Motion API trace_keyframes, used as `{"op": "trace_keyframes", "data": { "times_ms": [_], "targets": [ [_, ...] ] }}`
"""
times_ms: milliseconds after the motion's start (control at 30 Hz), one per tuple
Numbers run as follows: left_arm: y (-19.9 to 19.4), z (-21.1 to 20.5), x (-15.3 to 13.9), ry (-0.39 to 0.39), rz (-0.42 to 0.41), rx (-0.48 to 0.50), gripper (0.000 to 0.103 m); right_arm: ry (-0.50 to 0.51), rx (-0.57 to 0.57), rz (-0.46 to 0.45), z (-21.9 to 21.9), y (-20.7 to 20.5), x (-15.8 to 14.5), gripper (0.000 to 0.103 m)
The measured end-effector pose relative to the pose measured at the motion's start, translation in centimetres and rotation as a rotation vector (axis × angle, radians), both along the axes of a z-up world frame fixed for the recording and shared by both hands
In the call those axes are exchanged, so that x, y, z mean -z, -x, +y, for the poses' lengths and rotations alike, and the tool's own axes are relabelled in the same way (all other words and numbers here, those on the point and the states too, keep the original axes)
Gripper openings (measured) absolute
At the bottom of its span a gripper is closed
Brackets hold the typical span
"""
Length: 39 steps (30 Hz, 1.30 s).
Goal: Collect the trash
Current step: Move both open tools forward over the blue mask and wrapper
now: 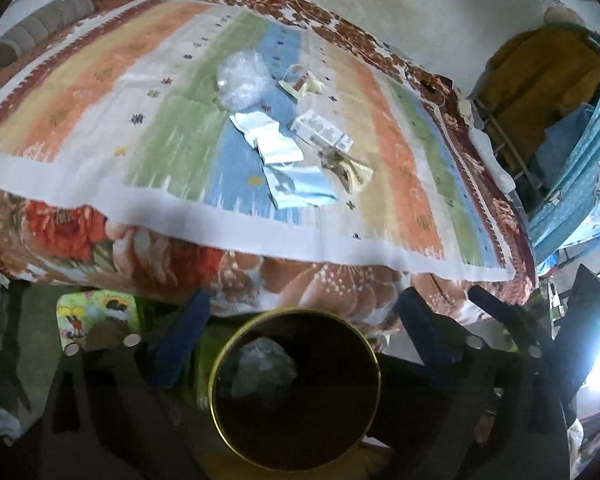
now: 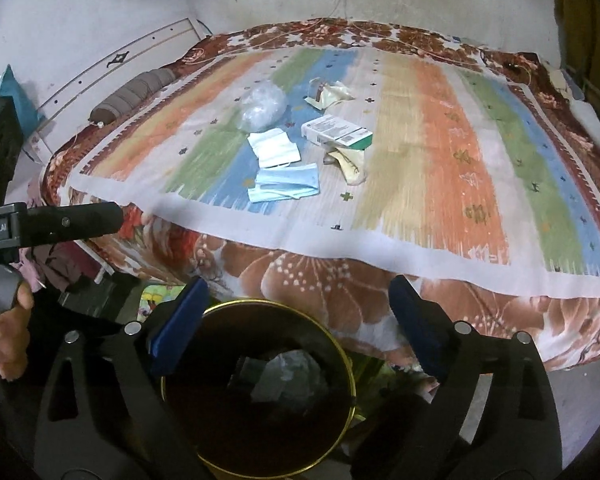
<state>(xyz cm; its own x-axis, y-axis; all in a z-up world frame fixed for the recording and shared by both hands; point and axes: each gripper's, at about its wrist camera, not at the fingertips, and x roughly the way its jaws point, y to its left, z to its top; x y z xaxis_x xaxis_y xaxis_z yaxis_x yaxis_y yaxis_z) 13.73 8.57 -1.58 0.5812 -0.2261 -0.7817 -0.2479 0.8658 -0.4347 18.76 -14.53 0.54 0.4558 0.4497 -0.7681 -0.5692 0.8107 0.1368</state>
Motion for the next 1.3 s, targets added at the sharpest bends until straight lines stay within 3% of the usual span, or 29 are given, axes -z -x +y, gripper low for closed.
{"op": "trace_keyframes", "data": {
  "times_ms": [200,633,967,1100,1200,1300],
  "targets": [
    [-2.6,0.3,0.1,0.017,0.030,0.039,0.097,0.011,0.006,-0.020,0.6,-1.7,-0.5,0.094],
    [-8.2,2.1,2.1,-0.009,0.120,0.050,0.097,0.036,0.014,-0.059,1.9,-5.8,-0.9,0.094],
    [-10.5,3.4,3.5,0.056,0.123,0.035,0.096,0.061,-0.001,-0.078,3.6,-9.1,0.0,0.093],
    [-11.5,3.6,4.2,0.022,0.130,0.044,0.096,0.060,0.001,-0.070,4.0,-10.4,0.9,0.093],
    [-12.4,4.0,5.1,0.031,0.144,0.060,0.092,0.047,0.008,-0.069,4.0,-11.3,1.3,0.092],
    [-13.1,4.5,6.0,0.074,0.153,0.067,0.085,0.039,0.015,-0.050,4.1,-12.2,2.0,0.084]
  ]
}}
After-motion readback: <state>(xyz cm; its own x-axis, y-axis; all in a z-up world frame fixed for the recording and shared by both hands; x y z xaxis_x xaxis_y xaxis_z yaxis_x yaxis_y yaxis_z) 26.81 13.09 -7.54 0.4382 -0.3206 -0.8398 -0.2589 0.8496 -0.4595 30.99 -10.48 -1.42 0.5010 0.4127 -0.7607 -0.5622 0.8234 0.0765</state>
